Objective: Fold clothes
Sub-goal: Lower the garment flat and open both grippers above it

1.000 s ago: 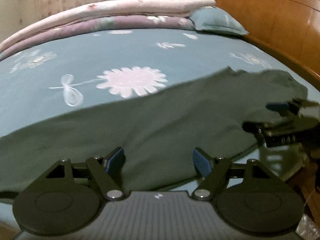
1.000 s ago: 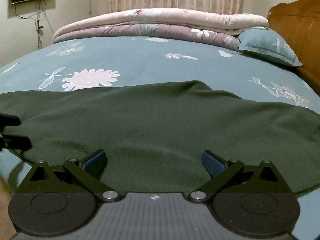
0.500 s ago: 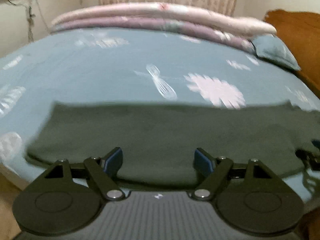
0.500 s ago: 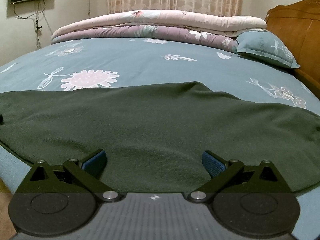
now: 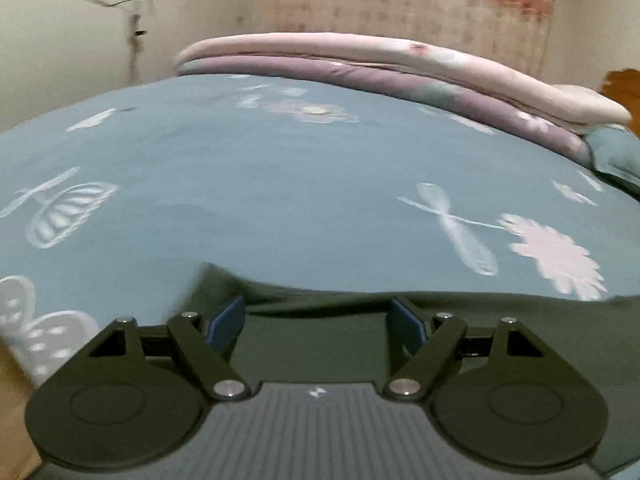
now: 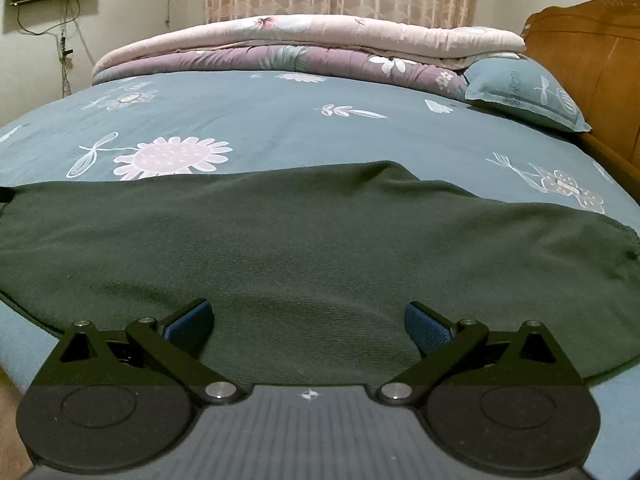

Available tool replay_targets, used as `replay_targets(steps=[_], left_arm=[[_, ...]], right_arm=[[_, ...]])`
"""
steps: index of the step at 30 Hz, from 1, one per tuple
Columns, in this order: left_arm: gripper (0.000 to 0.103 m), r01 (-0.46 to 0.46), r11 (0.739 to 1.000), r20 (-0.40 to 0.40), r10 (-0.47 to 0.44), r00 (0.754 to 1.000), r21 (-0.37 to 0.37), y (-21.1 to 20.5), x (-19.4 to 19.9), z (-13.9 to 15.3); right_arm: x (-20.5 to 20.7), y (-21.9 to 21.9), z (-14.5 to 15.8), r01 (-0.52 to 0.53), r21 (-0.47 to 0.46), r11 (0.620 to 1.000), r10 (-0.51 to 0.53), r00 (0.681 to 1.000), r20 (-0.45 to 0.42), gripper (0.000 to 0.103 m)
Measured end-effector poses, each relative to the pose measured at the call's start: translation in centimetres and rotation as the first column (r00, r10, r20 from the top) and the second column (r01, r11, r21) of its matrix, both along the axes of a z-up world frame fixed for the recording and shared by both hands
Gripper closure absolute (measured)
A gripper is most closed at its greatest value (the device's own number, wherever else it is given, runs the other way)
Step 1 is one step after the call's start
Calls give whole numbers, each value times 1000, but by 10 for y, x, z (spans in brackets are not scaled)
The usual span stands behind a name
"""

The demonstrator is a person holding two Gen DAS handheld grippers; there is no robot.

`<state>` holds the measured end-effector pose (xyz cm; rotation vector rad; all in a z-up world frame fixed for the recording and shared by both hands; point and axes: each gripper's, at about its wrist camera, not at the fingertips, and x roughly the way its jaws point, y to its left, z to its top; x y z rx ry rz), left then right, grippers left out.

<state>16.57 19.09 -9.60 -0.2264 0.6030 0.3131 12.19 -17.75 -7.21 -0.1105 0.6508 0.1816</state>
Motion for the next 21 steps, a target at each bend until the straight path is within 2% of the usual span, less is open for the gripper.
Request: replay_targets(steps=[3, 5, 7, 10, 12, 16, 18, 21], left_arm=[[24, 1, 999, 15, 0, 1000, -50, 4, -10, 11], [24, 74, 992, 53, -69, 996, -100, -6, -20, 15], [22, 173, 974, 90, -161, 983, -148, -18, -30, 18], [21, 273, 953, 58, -268, 962, -131, -40, -34, 10], [22, 237, 969, -10, -238, 971, -64, -44, -38, 2], [21, 124, 991, -79, -119, 990, 50, -36, -50, 5], [21, 99, 994, -76, -96, 992, 35, -27, -51, 11], [20, 136, 990, 18, -135, 991, -23, -19, -44, 26]], right_arm=[[1, 0, 0, 4, 1, 1000, -4, 1000, 0, 0], [2, 0, 0, 6, 1, 1000, -6, 1000, -1, 0], [2, 0, 0, 7, 1, 1000, -7, 1000, 0, 0], [3, 0, 0, 13, 3, 1000, -13, 1000, 2, 0], [3, 1, 0, 14, -1, 1000, -14, 1000, 4, 0], [4, 1, 5, 11, -7, 1000, -11, 1000, -16, 0], [4, 3, 8, 2, -10, 1000, -2, 1000, -21, 0], [3, 11, 15, -36, -4, 999, 36, 999, -5, 0]])
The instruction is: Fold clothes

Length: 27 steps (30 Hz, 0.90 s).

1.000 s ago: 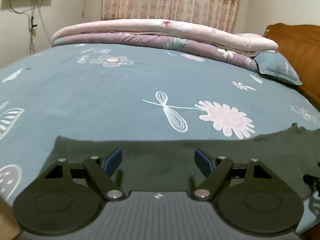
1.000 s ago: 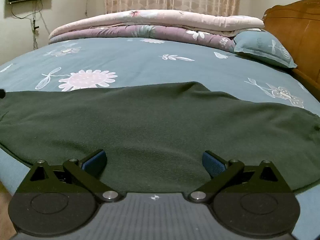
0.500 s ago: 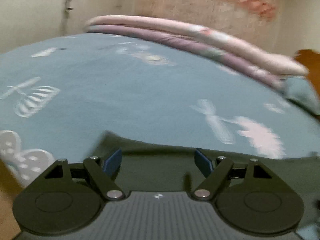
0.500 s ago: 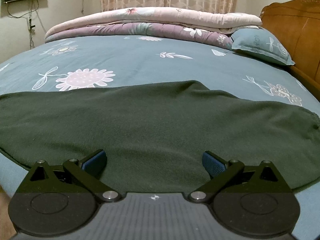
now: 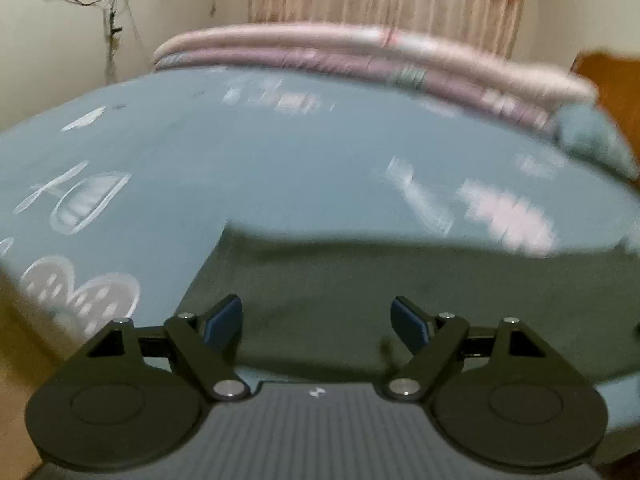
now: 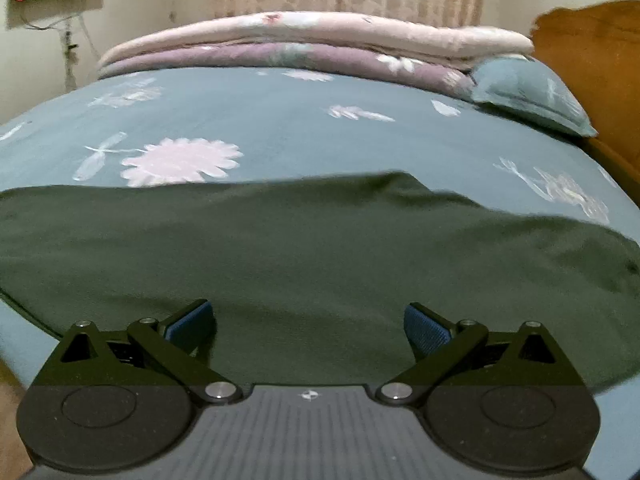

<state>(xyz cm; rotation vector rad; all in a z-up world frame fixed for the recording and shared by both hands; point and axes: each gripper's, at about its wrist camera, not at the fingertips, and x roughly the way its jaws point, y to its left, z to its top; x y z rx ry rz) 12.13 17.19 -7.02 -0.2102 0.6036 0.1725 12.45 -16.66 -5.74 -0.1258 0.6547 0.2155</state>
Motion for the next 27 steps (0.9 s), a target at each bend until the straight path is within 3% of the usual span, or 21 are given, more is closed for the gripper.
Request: replay_targets(steps=[4, 8, 12, 14, 17, 22, 24, 27], left_arm=[[18, 53, 993, 49, -48, 998, -106, 15, 29, -1], [20, -31, 997, -13, 30, 999, -76, 34, 53, -22], [19, -24, 995, -2, 24, 1000, -97, 51, 56, -23], [19, -20, 997, -19, 18, 1000, -69, 48, 54, -15], [19, 44, 997, -47, -47, 998, -59, 39, 44, -2], [18, 170, 970, -113, -192, 975, -175, 26, 35, -5], [19, 135, 981, -166, -157, 973, -137, 27, 34, -9], [20, 59, 998, -215, -62, 975, -22, 34, 32, -7]], right_arm=[[-2, 18, 8, -75, 31, 997, 74, 997, 27, 0], [0, 37, 5, -135, 36, 990, 135, 991, 13, 0], [4, 47, -3, -164, 3, 986, 164, 986, -25, 0], [5, 48, -5, -176, -8, 984, 176, 984, -36, 0], [6, 48, -3, -192, -12, 981, 191, 979, -69, 0], [17, 53, 4, -212, -39, 977, 203, 965, -166, 0], [23, 56, 7, -218, -50, 975, 204, 957, -205, 0], [32, 58, 9, -226, -61, 972, 204, 945, -254, 0]])
